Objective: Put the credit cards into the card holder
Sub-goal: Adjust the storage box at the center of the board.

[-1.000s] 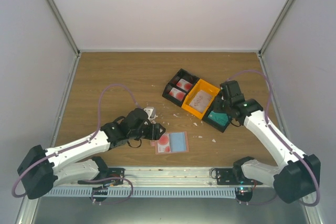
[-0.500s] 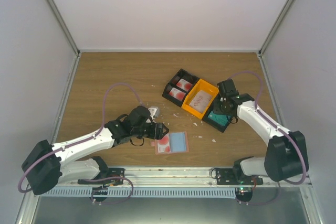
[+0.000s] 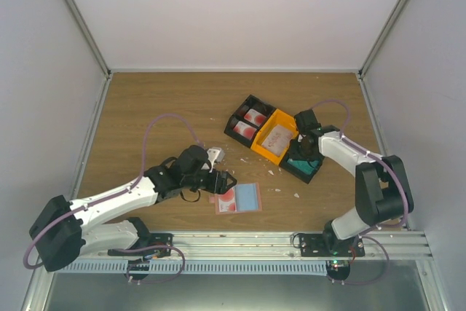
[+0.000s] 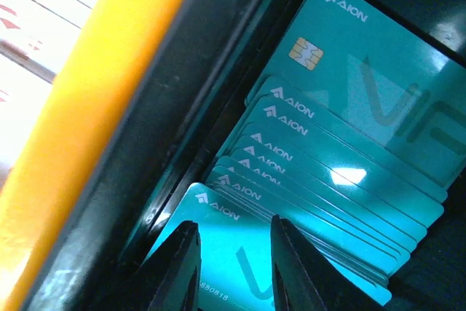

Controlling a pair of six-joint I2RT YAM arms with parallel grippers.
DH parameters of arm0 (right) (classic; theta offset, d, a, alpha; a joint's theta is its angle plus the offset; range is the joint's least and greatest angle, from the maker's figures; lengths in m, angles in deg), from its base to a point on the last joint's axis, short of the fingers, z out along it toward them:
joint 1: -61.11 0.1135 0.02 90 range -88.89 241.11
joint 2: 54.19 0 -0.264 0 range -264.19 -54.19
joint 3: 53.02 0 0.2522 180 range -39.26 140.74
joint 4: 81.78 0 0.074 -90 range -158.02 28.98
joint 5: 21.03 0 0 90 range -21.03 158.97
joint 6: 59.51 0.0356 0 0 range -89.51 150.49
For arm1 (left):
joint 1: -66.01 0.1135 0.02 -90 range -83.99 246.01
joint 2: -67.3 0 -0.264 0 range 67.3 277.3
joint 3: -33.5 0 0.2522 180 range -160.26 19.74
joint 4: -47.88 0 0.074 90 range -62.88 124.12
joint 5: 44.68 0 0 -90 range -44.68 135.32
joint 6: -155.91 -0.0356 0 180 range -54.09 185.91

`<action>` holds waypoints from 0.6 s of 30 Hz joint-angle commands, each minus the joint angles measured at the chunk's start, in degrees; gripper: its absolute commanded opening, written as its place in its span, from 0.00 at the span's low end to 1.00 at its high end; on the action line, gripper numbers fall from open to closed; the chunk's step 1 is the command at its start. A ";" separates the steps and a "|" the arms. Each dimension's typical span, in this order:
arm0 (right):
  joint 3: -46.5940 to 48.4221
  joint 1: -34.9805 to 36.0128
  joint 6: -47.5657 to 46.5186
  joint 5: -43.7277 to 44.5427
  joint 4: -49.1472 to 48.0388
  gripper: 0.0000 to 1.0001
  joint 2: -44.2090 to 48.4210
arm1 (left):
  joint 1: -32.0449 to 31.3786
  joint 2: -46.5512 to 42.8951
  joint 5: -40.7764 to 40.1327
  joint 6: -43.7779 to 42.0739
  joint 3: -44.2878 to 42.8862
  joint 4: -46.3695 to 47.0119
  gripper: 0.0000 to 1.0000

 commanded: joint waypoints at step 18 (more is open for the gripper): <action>11.18 -0.02 -12.22 -8.86 4.50 0.50 -9.22 | 1.12 9.60 5.64 5.90 -12.02 -2.38 0.67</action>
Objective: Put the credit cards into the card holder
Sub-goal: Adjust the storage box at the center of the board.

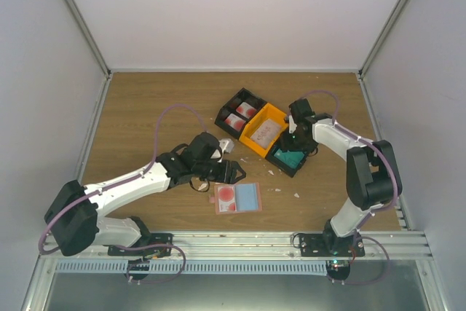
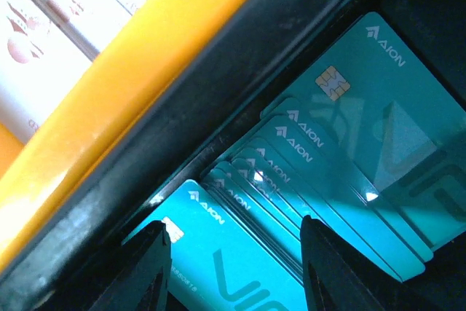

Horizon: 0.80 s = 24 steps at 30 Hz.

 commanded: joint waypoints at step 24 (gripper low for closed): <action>-4.02 0.86 -7.73 -1.35 -2.28 0.48 -4.58 | 0.49 7.35 -1.37 8.57 4.28 20.19 0.56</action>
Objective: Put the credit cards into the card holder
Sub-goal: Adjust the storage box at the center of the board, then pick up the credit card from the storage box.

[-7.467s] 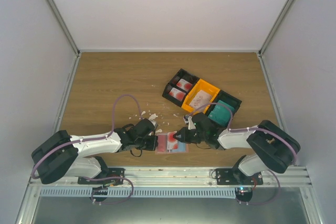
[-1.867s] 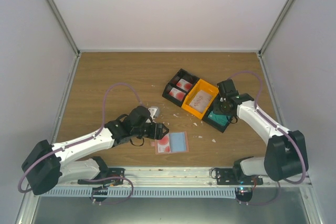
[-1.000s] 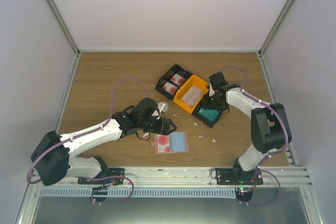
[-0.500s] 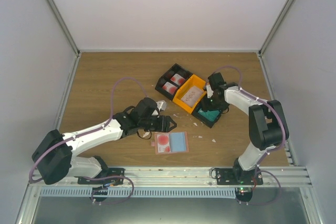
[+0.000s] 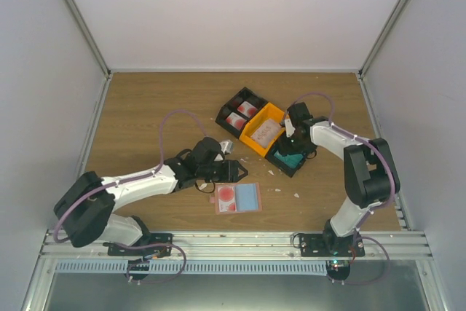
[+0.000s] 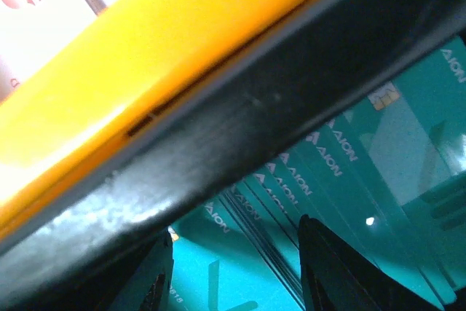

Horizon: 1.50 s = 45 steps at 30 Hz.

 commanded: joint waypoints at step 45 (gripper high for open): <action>-5.47 4.52 2.03 -11.02 7.01 0.25 9.06 | -0.72 36.94 -1.78 0.45 -24.92 9.46 0.19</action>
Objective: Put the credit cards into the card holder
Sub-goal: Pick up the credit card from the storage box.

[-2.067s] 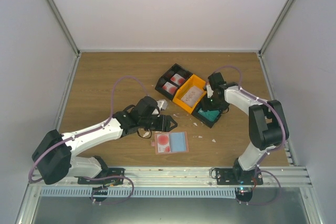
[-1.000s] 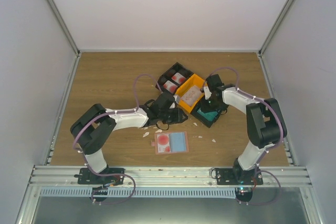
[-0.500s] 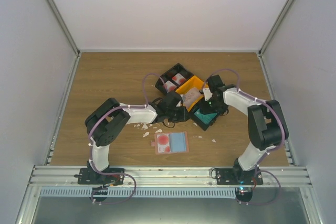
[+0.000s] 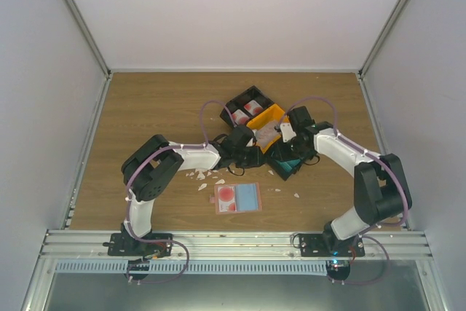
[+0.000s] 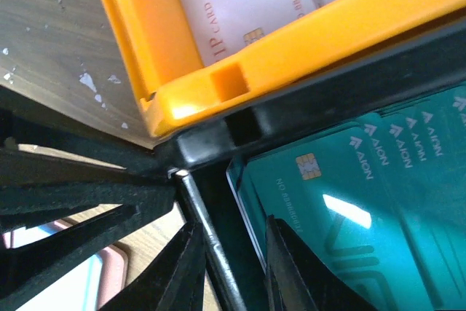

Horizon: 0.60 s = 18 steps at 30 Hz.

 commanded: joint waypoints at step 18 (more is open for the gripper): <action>2.10 4.17 3.08 7.08 4.83 0.18 -2.17 | -0.35 0.77 -0.79 -3.13 -2.22 1.40 0.20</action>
